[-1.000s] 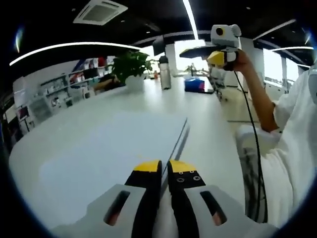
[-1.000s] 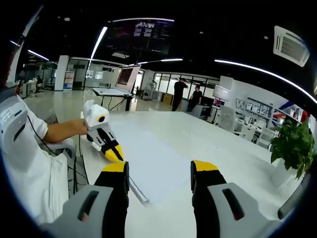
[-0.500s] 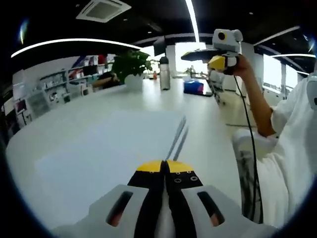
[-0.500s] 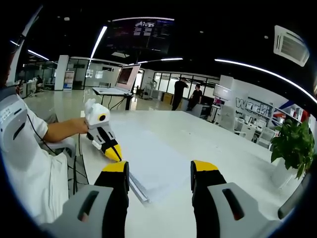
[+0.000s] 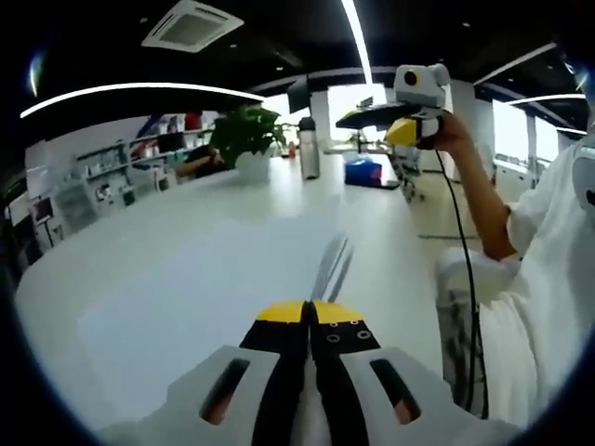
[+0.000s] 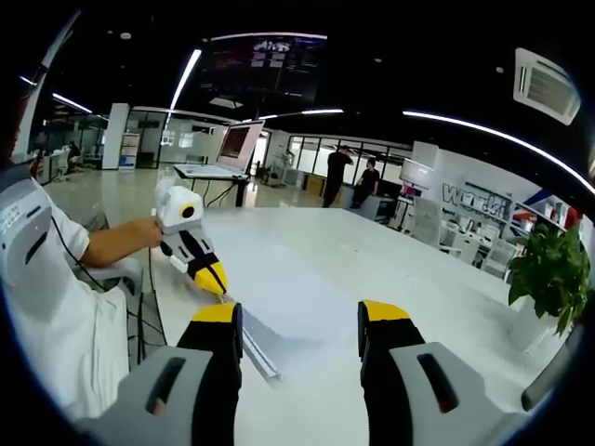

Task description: Grasp the top corner of one sheet in the document stack and pull a single sheet out from the document stack, separating that one sheet from the rest and lifting it clear until the single sheet is fully removed from the stack

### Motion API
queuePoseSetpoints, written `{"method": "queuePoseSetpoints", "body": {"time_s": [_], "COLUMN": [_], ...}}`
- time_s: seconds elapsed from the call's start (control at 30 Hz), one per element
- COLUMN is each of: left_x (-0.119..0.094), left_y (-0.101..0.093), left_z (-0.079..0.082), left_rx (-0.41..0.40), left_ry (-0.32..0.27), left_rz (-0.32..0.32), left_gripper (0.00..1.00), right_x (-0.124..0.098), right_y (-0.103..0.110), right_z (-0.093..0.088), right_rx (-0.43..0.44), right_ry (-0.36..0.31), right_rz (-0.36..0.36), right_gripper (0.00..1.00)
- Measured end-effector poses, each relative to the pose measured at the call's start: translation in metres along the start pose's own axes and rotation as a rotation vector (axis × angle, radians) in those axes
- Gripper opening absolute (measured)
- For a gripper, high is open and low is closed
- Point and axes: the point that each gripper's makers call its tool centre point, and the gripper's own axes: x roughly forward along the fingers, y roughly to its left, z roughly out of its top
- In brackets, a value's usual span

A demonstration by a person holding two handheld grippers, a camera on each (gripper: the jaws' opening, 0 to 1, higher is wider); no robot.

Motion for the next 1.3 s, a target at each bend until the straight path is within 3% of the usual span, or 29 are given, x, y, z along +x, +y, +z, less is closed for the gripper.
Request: {"method": "queuePoseSetpoints", "body": {"time_s": [0.13, 0.27, 0.57, 0.7, 0.9, 1.07, 1.2, 1.3], "left_x": [-0.001, 0.001, 0.001, 0.002, 0.006, 0.01, 0.008, 0.003], "left_y": [-0.006, -0.014, -0.019, -0.013, -0.011, -0.009, -0.013, -0.013], "left_z": [-0.006, -0.016, -0.014, -0.018, -0.017, -0.025, -0.017, -0.012], "left_rx": [0.027, 0.141, 0.238, 0.302, 0.431, 0.534, 0.501, 0.472], "left_ry": [0.055, 0.139, 0.142, 0.152, 0.166, 0.228, 0.19, 0.172], "left_rz": [-0.018, -0.027, -0.019, 0.005, 0.047, 0.088, 0.072, 0.064], "left_gripper": [0.03, 0.03, 0.04, 0.19, 0.23, 0.2, 0.05, 0.03], "right_x": [0.0, 0.001, 0.001, 0.001, 0.002, 0.002, 0.002, 0.002], "right_y": [0.0, 0.0, 0.0, 0.0, 0.001, 0.001, 0.001, 0.001], "right_z": [0.0, -0.001, -0.001, 0.0, -0.001, -0.002, -0.002, -0.002], "right_rx": [0.0, 0.0, -0.002, -0.003, -0.003, -0.004, -0.003, -0.004], "right_ry": [0.0, 0.004, 0.006, 0.006, 0.009, 0.011, 0.011, 0.011], "right_rz": [0.0, 0.003, 0.002, 0.004, 0.005, 0.004, 0.002, 0.002], "right_gripper": [0.5, 0.5, 0.5, 0.5, 0.5, 0.5, 0.5, 0.5]}}
